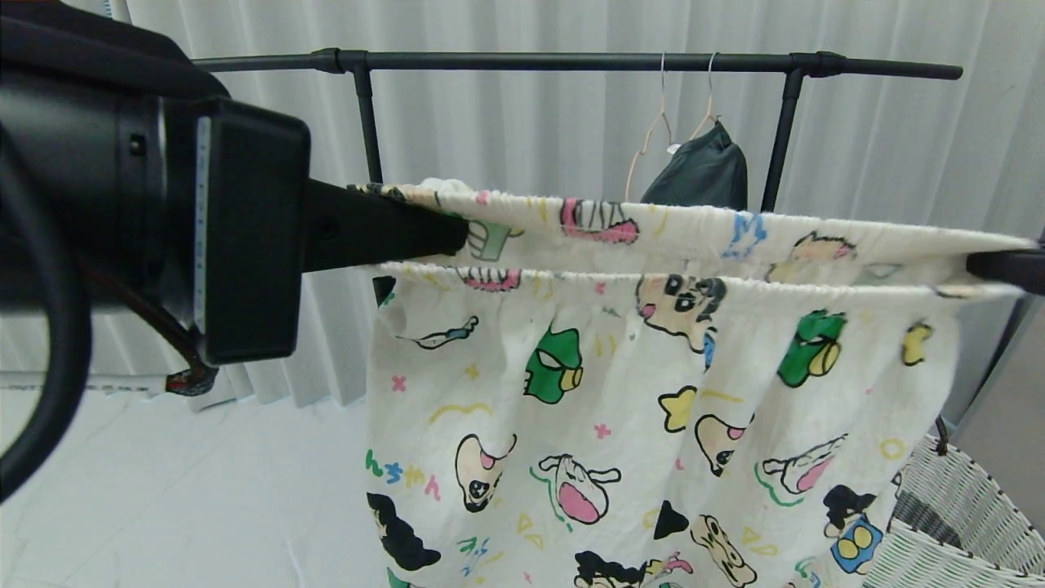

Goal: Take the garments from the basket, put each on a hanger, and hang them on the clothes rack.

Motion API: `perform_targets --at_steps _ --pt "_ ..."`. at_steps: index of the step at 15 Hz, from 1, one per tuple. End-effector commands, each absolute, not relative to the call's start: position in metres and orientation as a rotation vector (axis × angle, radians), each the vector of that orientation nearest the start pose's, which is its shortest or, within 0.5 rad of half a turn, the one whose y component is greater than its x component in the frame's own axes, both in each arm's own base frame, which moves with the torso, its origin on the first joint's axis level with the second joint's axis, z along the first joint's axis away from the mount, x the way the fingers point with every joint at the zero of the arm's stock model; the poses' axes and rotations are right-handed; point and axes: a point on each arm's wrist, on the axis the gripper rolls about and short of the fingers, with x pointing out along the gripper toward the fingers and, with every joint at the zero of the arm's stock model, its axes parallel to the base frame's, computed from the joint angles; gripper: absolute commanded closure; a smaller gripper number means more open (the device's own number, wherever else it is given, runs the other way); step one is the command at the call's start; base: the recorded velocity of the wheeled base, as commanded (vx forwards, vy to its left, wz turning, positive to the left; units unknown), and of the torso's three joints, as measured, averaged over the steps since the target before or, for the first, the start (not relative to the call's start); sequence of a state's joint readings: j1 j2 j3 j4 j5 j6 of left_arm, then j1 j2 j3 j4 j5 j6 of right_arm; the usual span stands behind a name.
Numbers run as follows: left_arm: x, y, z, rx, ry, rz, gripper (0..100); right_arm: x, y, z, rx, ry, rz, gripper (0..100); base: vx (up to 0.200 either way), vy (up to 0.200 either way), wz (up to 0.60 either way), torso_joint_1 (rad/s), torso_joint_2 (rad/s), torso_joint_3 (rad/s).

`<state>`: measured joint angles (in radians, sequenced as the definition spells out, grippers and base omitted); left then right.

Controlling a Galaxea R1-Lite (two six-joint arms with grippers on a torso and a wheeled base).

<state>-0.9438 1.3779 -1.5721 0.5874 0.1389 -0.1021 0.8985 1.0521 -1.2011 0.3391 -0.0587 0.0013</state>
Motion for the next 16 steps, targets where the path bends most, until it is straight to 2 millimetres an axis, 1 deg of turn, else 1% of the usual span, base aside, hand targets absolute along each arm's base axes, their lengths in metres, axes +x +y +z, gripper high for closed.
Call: perform_targets --at_steps 1,4,6,7,9,11,13,15,16 --pt "0.118 -0.158 0.359 0.116 0.390 -0.770 100 0.072 0.089 0.338 -0.096 0.189 0.844 0 0.000 0.000 0.00 0.000 0.00 0.000" --pt "0.126 -0.167 0.347 0.139 0.391 -0.698 100 0.062 0.085 0.317 -0.145 0.215 0.898 0 0.000 0.000 0.00 0.000 0.00 0.000" --pt "0.128 -0.166 0.340 0.165 0.402 -0.641 100 0.063 0.084 0.311 -0.164 0.229 0.866 0 0.000 0.000 0.00 0.000 0.00 0.000" --pt "0.129 -0.165 0.336 0.182 0.408 -0.598 100 0.067 0.082 0.311 -0.165 0.235 0.809 0 0.000 0.000 0.00 0.000 0.00 0.000" --pt "0.144 -0.152 0.315 0.251 0.439 -0.335 100 0.088 0.070 0.303 -0.216 0.325 0.503 0 0.000 0.000 0.00 0.000 0.00 0.000" --pt "0.152 -0.141 0.303 0.285 0.457 -0.191 100 0.097 0.048 0.296 -0.343 0.427 0.275 0 0.000 0.000 0.00 0.000 0.00 0.000" --pt "0.151 -0.136 0.299 0.307 0.455 -0.121 100 0.100 0.032 0.294 -0.411 0.447 0.151 0 0.000 0.000 0.00 0.000 0.00 0.000" --pt "0.152 -0.134 0.294 0.321 0.464 -0.090 100 0.104 0.025 0.293 -0.430 0.462 0.085 0 0.000 0.000 0.00 0.000 0.00 0.000" --pt "0.152 -0.135 0.294 0.323 0.466 -0.090 100 0.104 0.023 0.293 -0.433 0.465 0.068 0 0.000 0.200 0.00 -0.002 0.00 0.002"
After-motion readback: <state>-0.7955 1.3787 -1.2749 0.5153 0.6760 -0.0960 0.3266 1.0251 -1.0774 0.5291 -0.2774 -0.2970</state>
